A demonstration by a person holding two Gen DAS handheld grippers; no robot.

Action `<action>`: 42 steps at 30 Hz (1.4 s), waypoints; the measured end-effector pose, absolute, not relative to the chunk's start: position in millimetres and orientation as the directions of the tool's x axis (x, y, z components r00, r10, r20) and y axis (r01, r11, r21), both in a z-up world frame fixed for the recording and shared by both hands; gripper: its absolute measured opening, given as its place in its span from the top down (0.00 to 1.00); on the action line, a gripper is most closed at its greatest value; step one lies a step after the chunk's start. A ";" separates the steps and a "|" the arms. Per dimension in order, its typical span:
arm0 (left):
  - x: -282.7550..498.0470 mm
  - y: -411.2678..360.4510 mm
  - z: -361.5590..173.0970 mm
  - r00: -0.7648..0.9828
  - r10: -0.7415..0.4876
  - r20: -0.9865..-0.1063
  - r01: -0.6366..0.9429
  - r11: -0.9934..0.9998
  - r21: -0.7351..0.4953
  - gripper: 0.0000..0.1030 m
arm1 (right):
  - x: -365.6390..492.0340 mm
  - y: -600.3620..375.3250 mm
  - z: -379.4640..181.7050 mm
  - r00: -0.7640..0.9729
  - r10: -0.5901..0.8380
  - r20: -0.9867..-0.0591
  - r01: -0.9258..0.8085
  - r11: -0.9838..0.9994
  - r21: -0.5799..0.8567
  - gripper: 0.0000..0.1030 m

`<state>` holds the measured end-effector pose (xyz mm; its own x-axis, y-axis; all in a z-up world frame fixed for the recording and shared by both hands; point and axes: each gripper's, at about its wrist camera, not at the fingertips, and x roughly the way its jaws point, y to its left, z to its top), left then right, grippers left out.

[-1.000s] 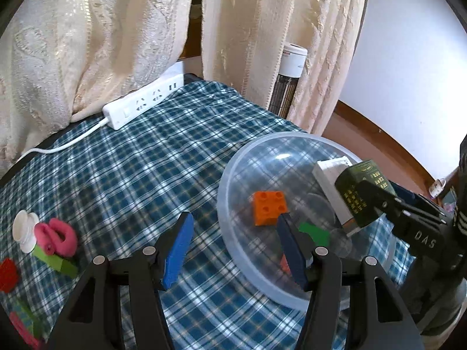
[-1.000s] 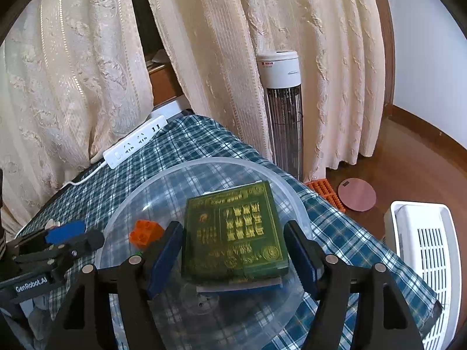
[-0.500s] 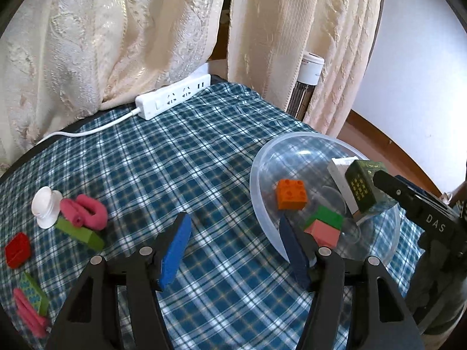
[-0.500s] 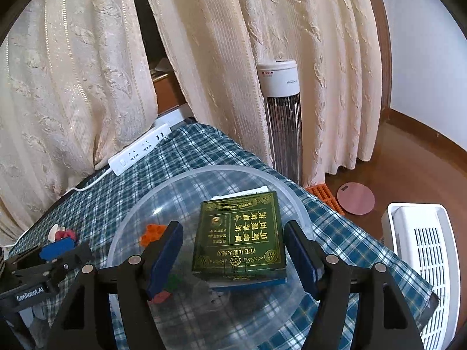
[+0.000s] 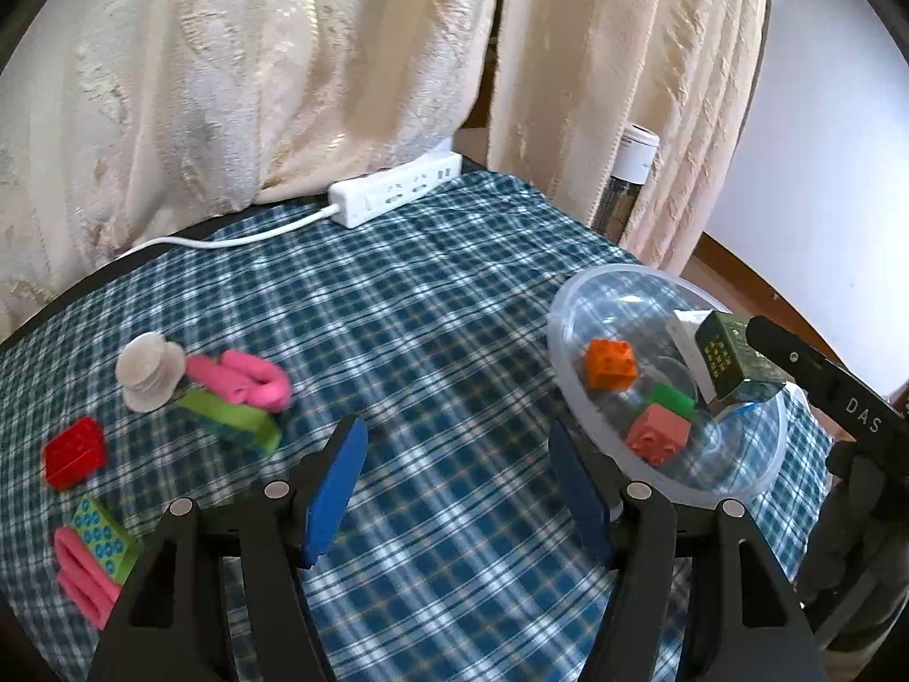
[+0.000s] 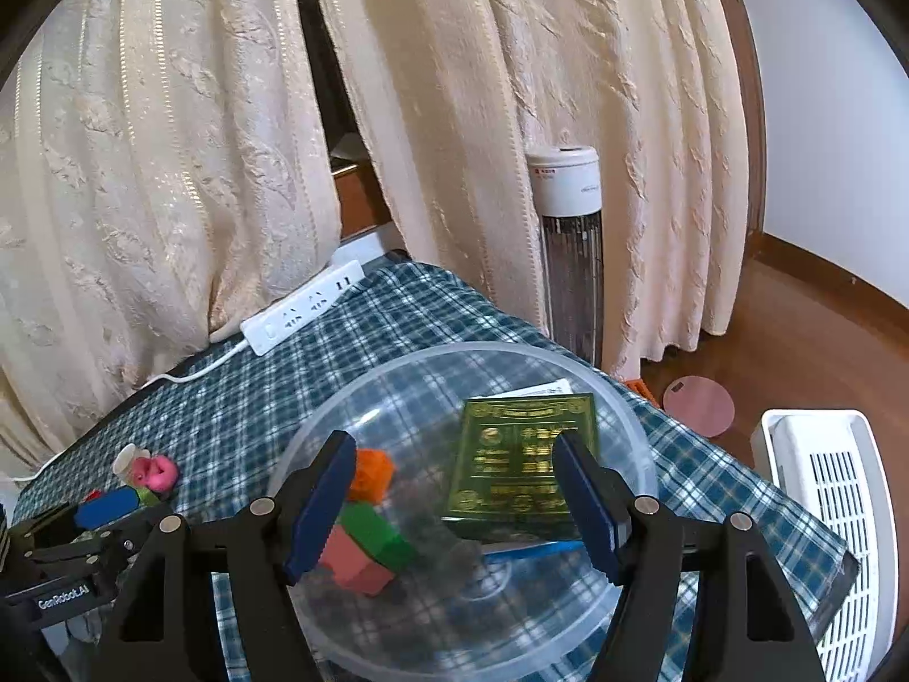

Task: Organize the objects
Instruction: 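Withdraw both grippers from the bowl back toward the toy pile, then grasp the pink foam tube with the left gripper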

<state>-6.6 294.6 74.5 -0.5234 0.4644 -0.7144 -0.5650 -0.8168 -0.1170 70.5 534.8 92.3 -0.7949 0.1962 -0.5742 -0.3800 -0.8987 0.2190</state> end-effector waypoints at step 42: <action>-24.3 76.7 42.3 -0.627 0.224 -0.746 -0.190 -0.973 -0.132 0.34 | 21.1 363.0 78.3 -0.744 -0.110 -0.659 -0.031 -0.980 0.199 0.27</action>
